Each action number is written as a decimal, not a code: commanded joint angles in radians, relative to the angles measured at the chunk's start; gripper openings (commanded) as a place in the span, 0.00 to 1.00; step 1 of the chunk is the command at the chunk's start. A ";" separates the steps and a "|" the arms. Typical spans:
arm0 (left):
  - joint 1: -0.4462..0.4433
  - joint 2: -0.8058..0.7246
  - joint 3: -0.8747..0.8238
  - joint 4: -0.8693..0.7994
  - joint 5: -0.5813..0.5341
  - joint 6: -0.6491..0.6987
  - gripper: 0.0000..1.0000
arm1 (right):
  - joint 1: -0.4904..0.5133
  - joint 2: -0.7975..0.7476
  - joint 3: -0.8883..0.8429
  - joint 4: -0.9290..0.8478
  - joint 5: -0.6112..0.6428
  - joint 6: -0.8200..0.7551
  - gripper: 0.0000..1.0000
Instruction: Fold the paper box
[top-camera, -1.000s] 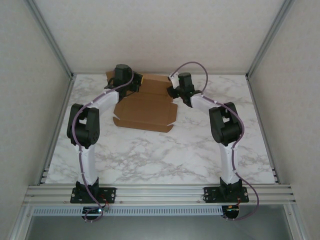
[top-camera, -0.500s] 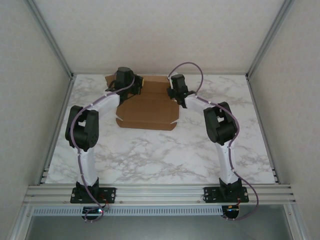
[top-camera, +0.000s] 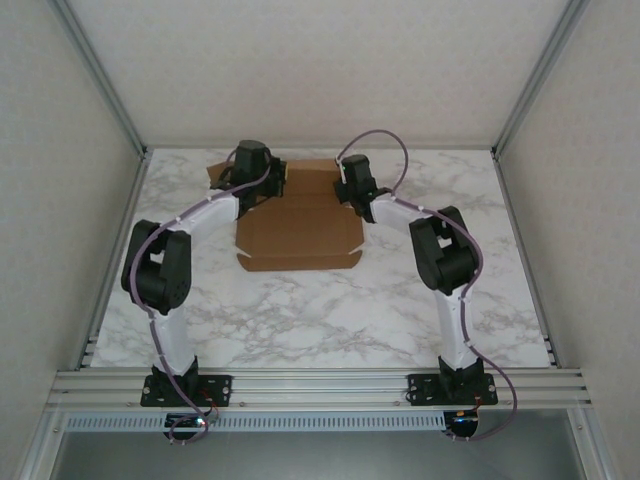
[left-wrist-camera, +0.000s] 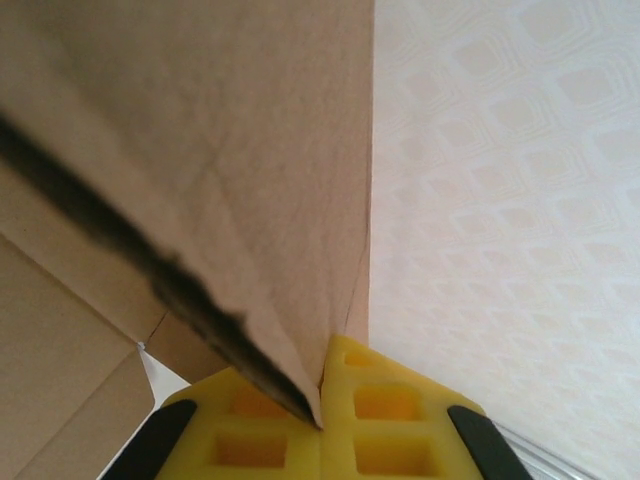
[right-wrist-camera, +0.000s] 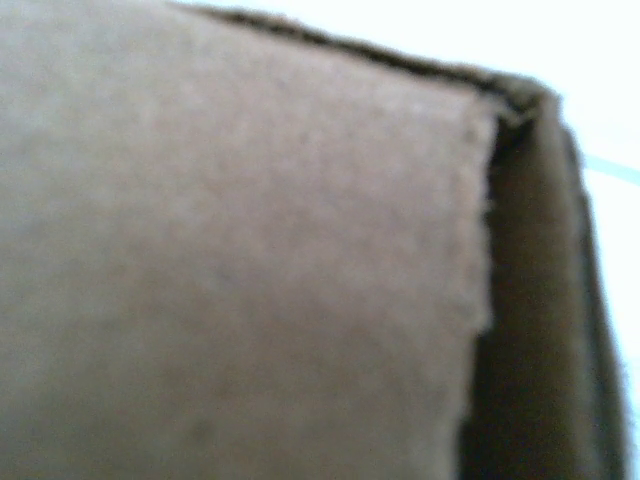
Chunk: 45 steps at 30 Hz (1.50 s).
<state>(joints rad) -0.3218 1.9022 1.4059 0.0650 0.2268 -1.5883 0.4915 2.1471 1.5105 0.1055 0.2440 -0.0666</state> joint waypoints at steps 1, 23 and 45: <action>-0.047 -0.092 -0.070 -0.072 0.048 -0.018 0.11 | -0.002 -0.087 -0.105 0.048 -0.087 -0.052 0.00; -0.071 -0.154 -0.340 0.062 0.017 0.062 0.10 | -0.005 -0.200 -0.252 0.051 -0.209 -0.065 0.09; -0.070 -0.174 -0.318 0.024 -0.026 0.034 0.00 | -0.002 -0.270 -0.412 0.227 -0.143 -0.030 0.46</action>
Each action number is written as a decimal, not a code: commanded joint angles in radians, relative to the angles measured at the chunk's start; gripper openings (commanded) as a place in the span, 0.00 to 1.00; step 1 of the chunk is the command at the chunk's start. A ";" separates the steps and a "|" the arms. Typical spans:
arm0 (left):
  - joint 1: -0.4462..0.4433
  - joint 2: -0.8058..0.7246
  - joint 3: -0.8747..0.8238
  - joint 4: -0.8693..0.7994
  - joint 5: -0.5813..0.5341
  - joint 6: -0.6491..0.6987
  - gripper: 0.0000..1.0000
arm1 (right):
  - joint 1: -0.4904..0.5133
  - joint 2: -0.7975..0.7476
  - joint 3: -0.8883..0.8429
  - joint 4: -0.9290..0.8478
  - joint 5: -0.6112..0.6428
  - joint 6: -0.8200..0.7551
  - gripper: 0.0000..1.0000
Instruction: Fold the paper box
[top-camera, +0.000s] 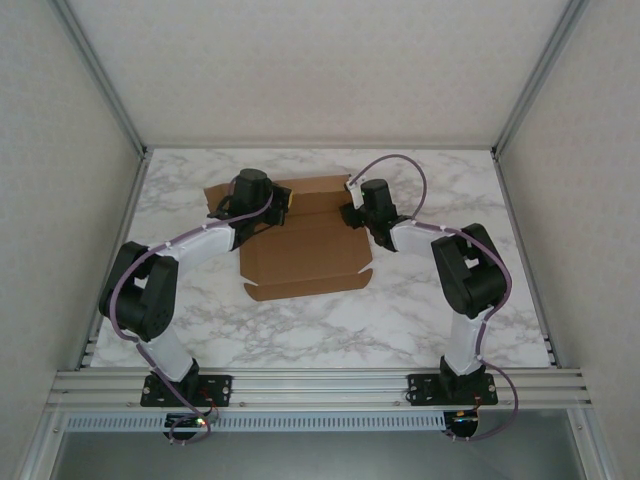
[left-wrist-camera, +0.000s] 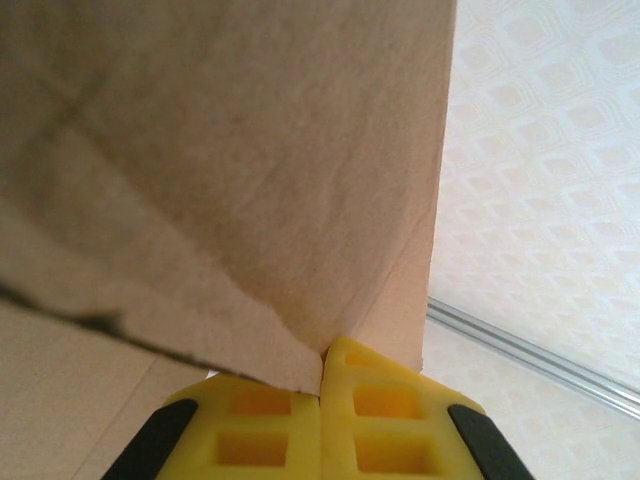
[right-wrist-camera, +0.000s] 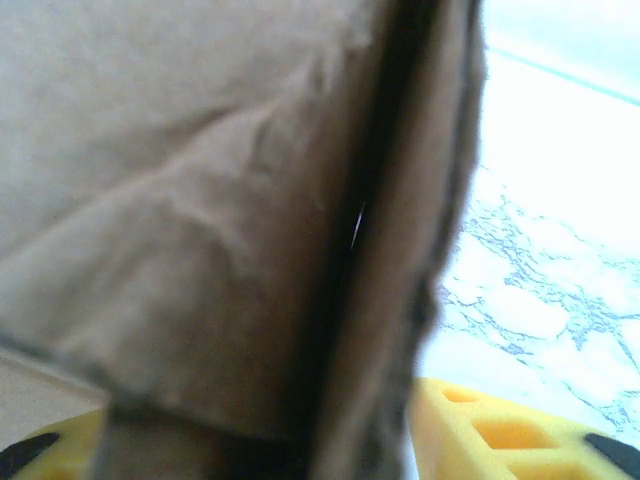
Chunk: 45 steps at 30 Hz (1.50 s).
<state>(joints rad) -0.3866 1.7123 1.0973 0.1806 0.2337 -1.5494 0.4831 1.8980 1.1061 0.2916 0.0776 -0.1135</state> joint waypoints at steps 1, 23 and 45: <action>-0.004 0.014 -0.009 -0.092 -0.033 -0.003 0.00 | 0.007 -0.016 -0.009 0.045 0.032 0.025 0.44; -0.022 -0.020 -0.011 -0.099 -0.032 -0.058 0.00 | 0.126 0.144 0.208 -0.124 0.478 0.125 0.00; -0.008 -0.001 0.023 -0.108 -0.056 -0.009 0.00 | 0.144 -0.029 0.041 -0.022 0.291 0.109 0.62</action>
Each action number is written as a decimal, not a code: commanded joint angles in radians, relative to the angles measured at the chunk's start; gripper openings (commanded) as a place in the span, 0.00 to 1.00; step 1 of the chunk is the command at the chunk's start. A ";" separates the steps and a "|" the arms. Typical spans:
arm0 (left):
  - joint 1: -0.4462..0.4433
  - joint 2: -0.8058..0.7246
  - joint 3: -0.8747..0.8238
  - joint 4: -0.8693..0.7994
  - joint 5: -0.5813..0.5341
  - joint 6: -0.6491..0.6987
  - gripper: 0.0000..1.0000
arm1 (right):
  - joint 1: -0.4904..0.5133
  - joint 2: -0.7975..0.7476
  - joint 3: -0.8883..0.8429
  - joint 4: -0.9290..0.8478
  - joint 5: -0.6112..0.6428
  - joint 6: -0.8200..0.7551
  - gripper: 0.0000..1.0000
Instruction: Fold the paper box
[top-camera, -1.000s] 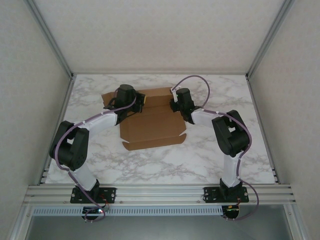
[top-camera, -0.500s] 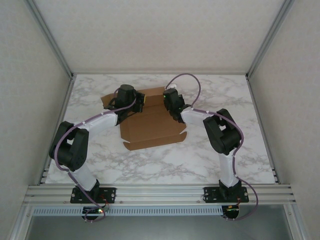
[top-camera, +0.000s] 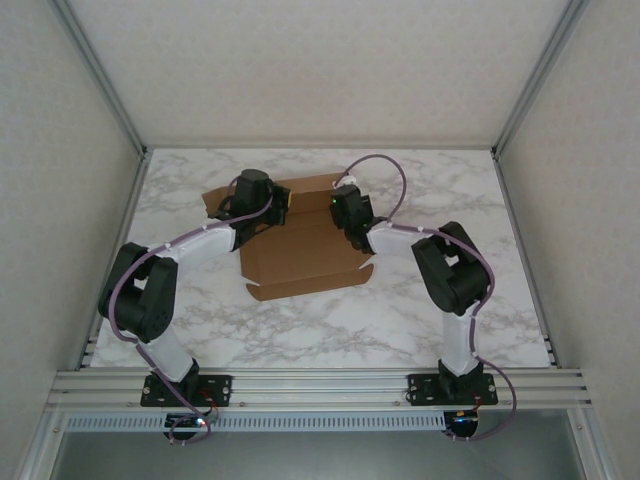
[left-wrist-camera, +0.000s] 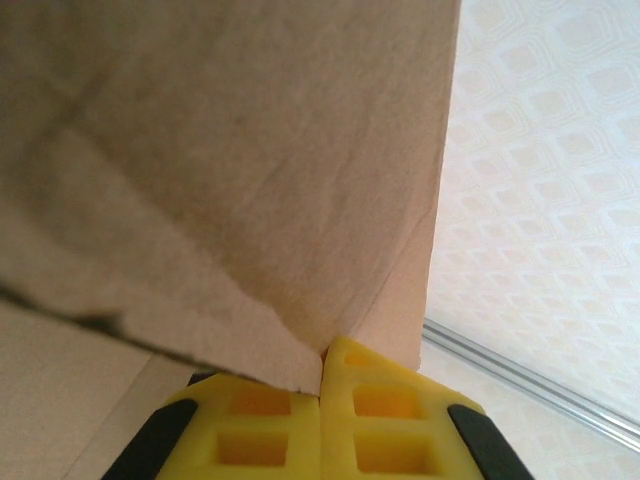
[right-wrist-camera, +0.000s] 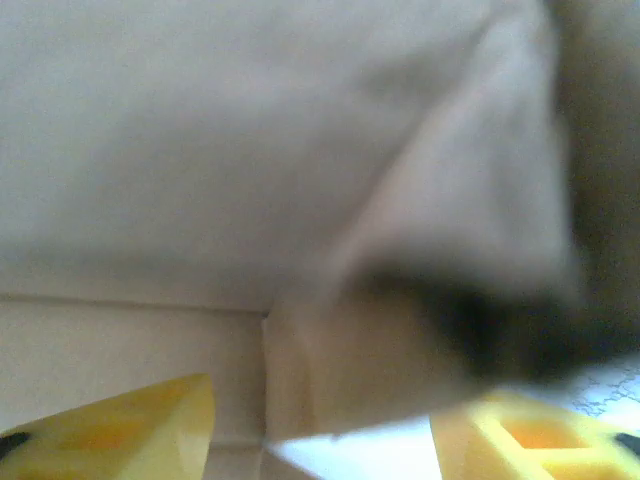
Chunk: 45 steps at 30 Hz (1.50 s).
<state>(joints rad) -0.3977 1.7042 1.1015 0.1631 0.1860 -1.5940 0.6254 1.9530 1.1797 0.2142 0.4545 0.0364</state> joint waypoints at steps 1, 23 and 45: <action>0.000 0.011 0.032 -0.095 -0.012 0.047 0.00 | 0.005 -0.109 -0.056 0.054 -0.092 -0.037 0.66; -0.073 0.085 0.121 -0.020 0.036 0.017 0.05 | -0.064 -0.642 -0.062 -0.425 -0.202 0.403 0.51; -0.139 0.064 0.145 0.014 -0.036 0.191 0.54 | -0.180 -0.596 -0.178 -0.204 -0.574 1.077 0.59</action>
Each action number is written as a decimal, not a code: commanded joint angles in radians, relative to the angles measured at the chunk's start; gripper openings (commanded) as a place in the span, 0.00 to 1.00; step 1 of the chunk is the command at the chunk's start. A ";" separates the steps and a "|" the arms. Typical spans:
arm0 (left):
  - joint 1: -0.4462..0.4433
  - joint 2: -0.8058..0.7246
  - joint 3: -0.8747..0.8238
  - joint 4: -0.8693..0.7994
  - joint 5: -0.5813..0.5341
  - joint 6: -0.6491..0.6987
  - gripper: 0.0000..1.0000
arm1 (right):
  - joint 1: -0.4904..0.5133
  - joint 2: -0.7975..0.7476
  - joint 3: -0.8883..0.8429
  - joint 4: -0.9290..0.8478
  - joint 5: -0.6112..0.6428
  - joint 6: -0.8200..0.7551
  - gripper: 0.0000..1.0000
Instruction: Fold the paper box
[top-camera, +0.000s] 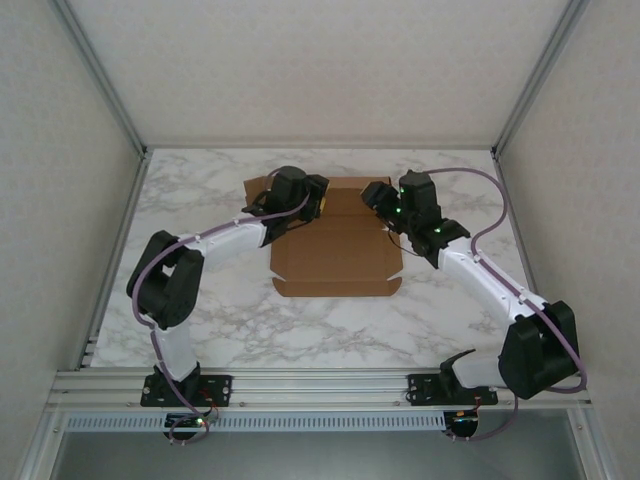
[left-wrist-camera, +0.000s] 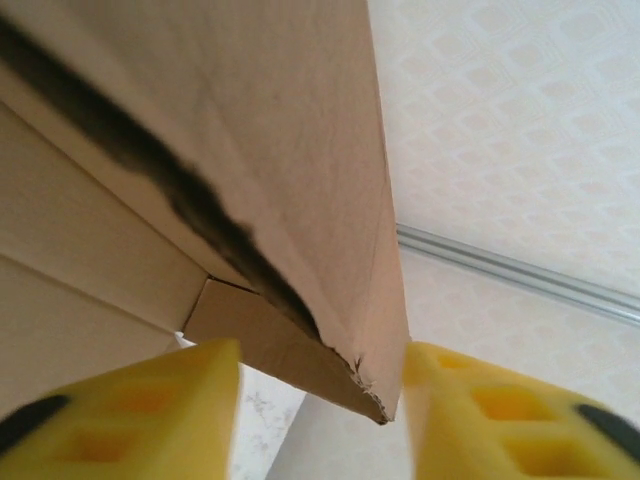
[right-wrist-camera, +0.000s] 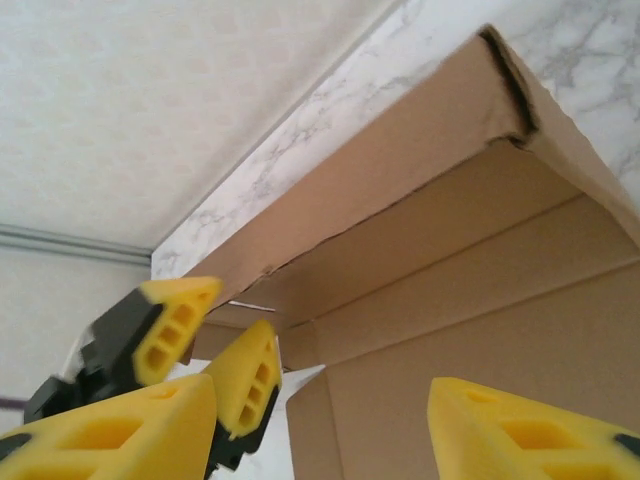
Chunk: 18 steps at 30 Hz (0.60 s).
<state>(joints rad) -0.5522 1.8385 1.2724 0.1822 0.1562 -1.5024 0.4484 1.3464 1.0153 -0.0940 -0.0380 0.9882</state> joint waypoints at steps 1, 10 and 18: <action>0.019 -0.082 -0.033 -0.007 0.001 0.125 0.57 | -0.001 0.015 -0.016 0.117 -0.088 0.147 0.60; 0.071 -0.257 -0.137 -0.037 0.118 0.523 0.64 | 0.074 0.135 0.028 0.202 -0.033 0.265 0.72; 0.097 -0.540 -0.333 0.015 0.022 0.819 0.64 | 0.152 0.317 0.045 0.492 0.128 0.307 0.72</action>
<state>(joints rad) -0.4656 1.3815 0.9737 0.1726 0.2295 -0.8505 0.5911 1.6363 1.0321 0.2256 -0.0147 1.2839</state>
